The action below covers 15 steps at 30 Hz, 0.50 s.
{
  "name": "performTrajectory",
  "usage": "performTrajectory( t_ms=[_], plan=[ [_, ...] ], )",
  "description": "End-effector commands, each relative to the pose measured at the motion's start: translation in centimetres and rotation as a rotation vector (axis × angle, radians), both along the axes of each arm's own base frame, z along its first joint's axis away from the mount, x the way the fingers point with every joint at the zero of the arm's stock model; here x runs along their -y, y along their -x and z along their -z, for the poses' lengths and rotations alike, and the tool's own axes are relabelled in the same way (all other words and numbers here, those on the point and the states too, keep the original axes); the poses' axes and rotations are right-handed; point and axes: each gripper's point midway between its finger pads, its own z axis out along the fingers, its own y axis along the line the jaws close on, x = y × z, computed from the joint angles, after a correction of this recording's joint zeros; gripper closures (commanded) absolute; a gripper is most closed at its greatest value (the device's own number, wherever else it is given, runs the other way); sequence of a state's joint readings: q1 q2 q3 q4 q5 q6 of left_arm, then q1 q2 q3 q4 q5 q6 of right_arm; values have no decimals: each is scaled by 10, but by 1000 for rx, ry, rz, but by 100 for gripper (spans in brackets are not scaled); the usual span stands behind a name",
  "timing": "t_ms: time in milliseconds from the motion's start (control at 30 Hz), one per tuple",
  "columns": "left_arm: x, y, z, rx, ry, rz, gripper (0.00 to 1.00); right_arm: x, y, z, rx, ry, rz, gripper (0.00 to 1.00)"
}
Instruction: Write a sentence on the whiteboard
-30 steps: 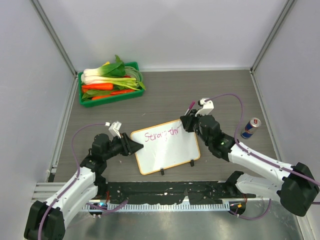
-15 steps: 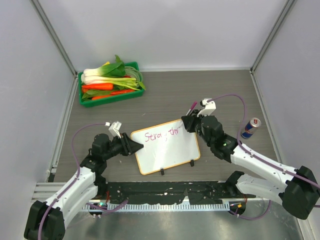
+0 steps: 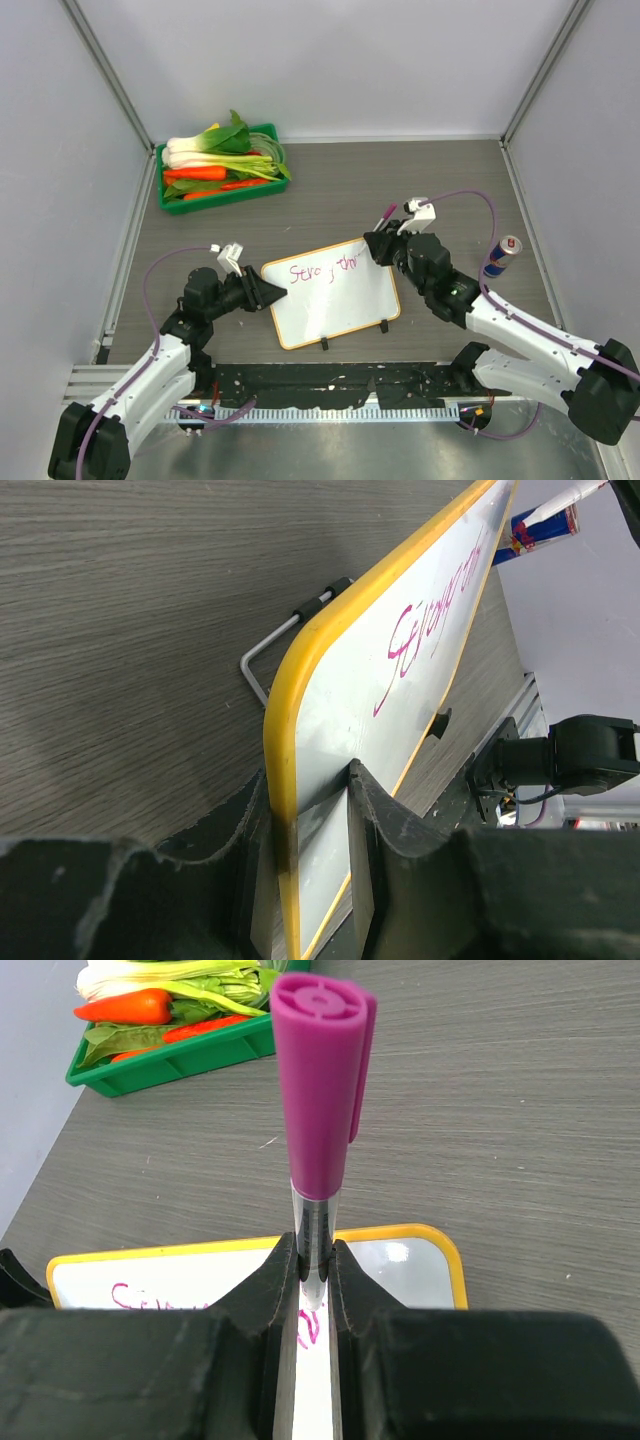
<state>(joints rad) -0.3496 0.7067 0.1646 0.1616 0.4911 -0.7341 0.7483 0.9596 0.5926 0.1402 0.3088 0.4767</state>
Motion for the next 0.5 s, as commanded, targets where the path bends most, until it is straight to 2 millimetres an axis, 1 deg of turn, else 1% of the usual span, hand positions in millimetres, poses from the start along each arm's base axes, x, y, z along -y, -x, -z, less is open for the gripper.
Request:
performTrajectory(
  t_ms=[0,200,400,467],
  plan=[
    [-11,-8,13,2,-74,-53,100,0,-2,-5,22,-15,3,99],
    [-12,-7,12,2,-73,-55,100,-1,-3,6,8,-6,2,99],
    [-12,-8,12,4,-73,-58,100,-2,-6,11,-3,-7,13,99],
    [-12,-7,13,3,-74,-58,100,1,-7,12,-3,-3,28,100]
  ],
)
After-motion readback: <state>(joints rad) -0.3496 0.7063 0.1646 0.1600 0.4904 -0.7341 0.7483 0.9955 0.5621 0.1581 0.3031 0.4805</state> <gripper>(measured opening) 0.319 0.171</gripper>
